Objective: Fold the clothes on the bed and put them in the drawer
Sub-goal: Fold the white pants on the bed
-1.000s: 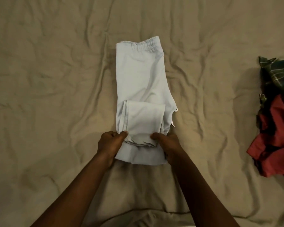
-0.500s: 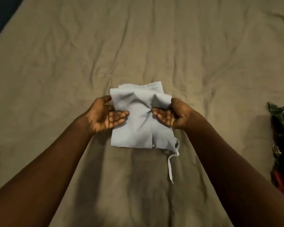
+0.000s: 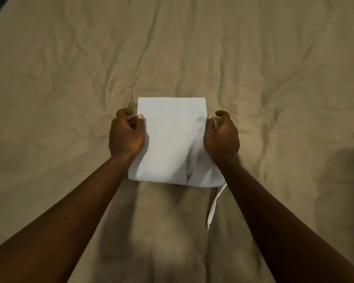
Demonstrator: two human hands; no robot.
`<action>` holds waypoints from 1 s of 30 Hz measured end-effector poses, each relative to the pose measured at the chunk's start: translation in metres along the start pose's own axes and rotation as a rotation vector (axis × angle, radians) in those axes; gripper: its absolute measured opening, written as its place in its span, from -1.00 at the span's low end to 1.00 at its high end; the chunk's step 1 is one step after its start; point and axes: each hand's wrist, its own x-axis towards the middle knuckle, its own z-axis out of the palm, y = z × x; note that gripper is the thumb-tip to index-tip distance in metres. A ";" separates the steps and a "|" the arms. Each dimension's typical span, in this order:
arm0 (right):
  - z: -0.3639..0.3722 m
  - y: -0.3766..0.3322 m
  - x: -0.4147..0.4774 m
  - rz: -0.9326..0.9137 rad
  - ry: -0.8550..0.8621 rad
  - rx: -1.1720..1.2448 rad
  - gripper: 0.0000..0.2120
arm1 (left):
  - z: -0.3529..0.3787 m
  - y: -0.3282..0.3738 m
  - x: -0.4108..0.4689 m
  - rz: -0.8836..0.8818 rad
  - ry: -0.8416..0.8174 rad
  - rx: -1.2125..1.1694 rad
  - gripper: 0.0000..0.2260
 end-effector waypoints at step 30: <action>-0.017 -0.011 -0.015 0.379 -0.603 0.428 -0.69 | -0.031 -0.015 -0.016 -0.302 -0.529 -0.474 -0.69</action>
